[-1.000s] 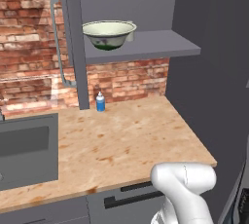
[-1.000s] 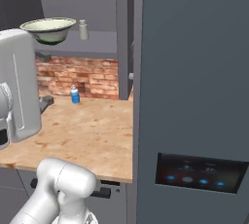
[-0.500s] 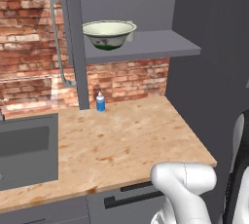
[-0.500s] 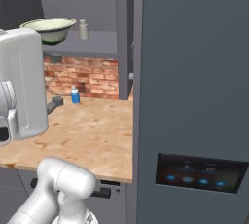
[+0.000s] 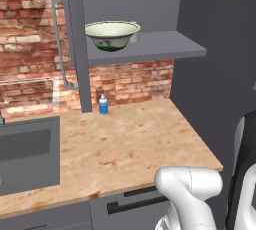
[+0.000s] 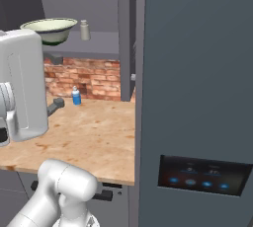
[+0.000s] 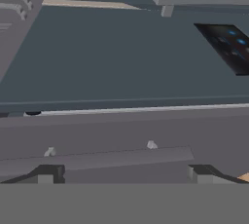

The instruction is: Pick the mug and place it in the sink. Pick the bowl and place it in the open cabinet and then close the cabinet.

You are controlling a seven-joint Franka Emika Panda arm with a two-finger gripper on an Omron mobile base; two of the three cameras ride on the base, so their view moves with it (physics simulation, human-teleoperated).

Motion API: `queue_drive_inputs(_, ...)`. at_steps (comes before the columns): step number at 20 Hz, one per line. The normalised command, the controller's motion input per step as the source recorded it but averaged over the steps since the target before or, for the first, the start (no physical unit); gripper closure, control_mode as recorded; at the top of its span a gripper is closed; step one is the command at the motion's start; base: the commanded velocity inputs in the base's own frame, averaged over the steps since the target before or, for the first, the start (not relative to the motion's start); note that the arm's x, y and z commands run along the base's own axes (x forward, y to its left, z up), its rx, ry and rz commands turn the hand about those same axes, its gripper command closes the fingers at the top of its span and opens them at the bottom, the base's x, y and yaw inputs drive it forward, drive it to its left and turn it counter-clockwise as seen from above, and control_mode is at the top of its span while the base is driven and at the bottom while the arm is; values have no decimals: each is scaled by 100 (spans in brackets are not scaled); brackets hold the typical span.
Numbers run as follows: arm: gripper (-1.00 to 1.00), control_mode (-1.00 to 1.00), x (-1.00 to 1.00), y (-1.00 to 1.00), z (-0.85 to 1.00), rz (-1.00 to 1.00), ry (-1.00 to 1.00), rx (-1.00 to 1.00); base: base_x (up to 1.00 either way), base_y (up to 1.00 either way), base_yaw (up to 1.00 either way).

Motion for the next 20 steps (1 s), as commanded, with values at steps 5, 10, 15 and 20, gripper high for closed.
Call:
queue_drive_inputs(5, -100, -100, 0, -12, 0, 0, 0, 0, 0, 0, 0)
queue_drive_inputs(10, -100, -100, 0, -10, 0, 0, 0, 0, 0, 0, 0)
queue_drive_inputs(15, -100, -100, 4, -4, 0, 0, 0, 0, 0, 0, 0)
queue_drive_inputs(20, -100, -100, 13, -6, 0, 0, 0, 0, 0, 0, 0)
